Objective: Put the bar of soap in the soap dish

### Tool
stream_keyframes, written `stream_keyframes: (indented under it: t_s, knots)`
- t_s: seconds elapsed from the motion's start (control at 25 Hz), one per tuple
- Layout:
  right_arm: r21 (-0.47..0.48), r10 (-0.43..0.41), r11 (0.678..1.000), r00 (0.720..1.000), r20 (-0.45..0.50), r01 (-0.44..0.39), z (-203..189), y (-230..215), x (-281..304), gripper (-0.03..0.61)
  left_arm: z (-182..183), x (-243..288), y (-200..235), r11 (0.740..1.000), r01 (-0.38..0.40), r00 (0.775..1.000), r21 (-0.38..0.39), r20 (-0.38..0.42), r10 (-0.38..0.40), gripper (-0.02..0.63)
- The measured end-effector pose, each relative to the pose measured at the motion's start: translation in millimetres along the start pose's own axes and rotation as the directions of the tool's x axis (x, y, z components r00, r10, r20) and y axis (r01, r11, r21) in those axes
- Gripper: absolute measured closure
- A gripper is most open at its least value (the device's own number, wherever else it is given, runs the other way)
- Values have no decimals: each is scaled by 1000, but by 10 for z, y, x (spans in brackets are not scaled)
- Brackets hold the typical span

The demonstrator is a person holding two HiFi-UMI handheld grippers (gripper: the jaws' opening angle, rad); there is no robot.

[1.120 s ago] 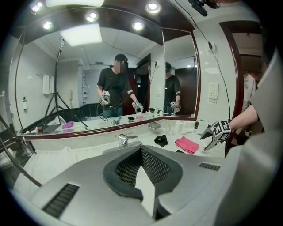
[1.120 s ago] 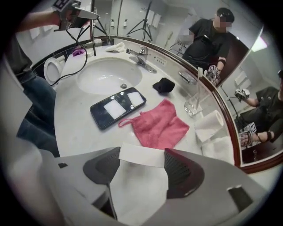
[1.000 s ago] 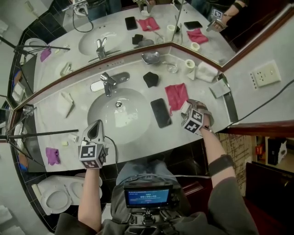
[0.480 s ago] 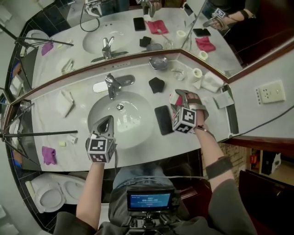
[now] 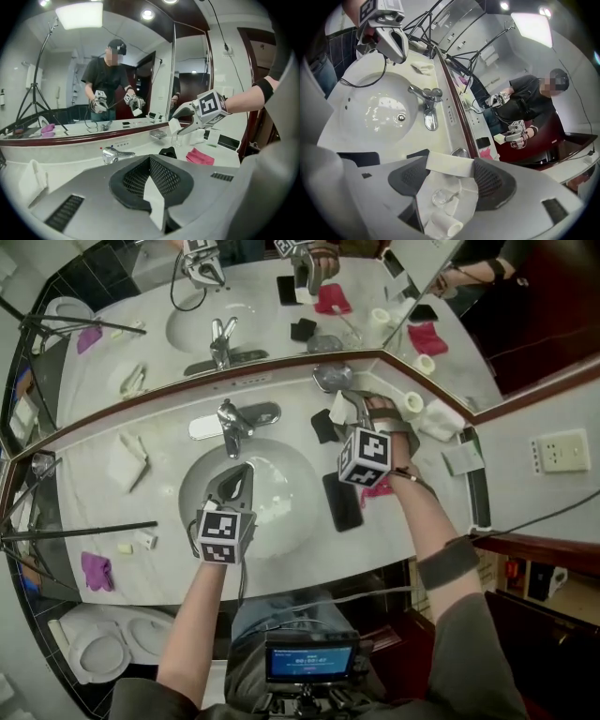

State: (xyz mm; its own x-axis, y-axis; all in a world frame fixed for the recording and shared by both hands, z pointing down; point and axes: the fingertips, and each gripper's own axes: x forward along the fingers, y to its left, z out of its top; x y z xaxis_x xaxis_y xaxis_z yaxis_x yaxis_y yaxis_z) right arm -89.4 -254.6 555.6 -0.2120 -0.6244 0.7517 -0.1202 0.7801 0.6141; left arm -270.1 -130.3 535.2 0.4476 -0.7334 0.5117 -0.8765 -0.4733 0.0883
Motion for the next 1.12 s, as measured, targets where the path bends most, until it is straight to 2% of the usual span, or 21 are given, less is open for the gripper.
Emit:
stream_keyframes:
  t_s: [0.32, 0.76, 1.12]
  knots:
    - [18, 54, 998, 997, -53, -54, -57, -325, 506, 253, 153, 350, -8, 999, 47, 999, 10, 9, -47, 614]
    - [65, 141, 989, 985, -100, -135, -195, -432, 1003, 253, 140, 584, 1, 997, 81, 997, 5, 1, -81, 614]
    - [99, 130, 988, 985, -110, -119, -254, -454, 1140, 235, 93, 549, 147, 998, 64, 998, -14, -1, -64, 614]
